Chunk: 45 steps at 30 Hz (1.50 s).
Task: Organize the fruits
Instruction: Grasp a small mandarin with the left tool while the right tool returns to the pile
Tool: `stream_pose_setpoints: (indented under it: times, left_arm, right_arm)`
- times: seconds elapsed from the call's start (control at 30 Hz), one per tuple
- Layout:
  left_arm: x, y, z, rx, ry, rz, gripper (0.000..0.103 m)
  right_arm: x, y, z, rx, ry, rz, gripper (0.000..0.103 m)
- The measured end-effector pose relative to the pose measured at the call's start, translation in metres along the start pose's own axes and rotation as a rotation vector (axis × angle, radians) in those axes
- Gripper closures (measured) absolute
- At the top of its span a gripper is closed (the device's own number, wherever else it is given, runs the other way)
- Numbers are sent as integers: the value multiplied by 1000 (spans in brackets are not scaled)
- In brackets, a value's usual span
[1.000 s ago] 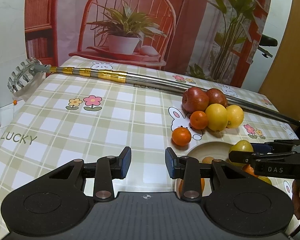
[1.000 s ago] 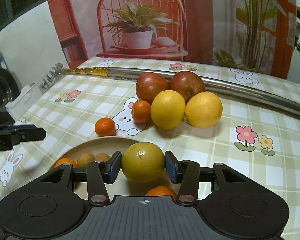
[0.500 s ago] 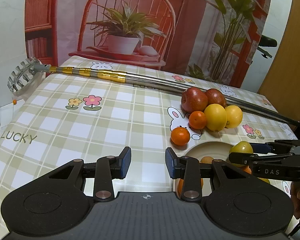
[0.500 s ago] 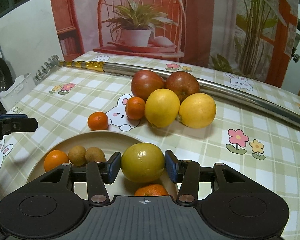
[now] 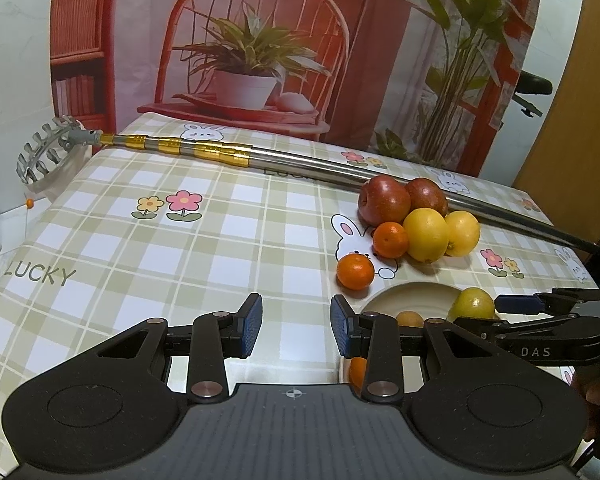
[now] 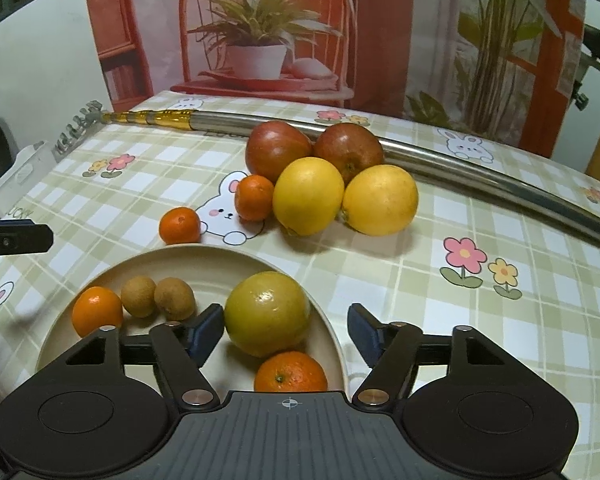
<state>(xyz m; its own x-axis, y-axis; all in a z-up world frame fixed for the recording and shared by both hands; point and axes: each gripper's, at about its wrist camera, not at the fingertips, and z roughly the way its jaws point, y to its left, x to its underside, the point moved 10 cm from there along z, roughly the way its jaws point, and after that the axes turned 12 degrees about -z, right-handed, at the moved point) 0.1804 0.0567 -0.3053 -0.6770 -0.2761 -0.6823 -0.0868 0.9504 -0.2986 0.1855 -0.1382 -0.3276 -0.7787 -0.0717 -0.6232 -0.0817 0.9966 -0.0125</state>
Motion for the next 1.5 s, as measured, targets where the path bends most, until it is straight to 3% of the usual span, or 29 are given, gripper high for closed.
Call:
stream_pose_setpoints:
  times: [0.33, 0.8, 1.17, 1.5]
  left_arm:
    - [0, -9, -11, 4, 2, 1, 63]
    - [-6, -26, -37, -23, -19, 36, 63]
    - [-44, -42, -58, -50, -97, 92, 63]
    - [-67, -50, -34, -16, -65, 99, 63]
  right_arm:
    - [3, -6, -10, 10, -13, 23, 24]
    - [0, -32, -56, 33, -135, 107, 23]
    - [-9, -76, -105, 80, -271, 184, 23]
    - [-19, -114, -120, 130, -339, 231, 22]
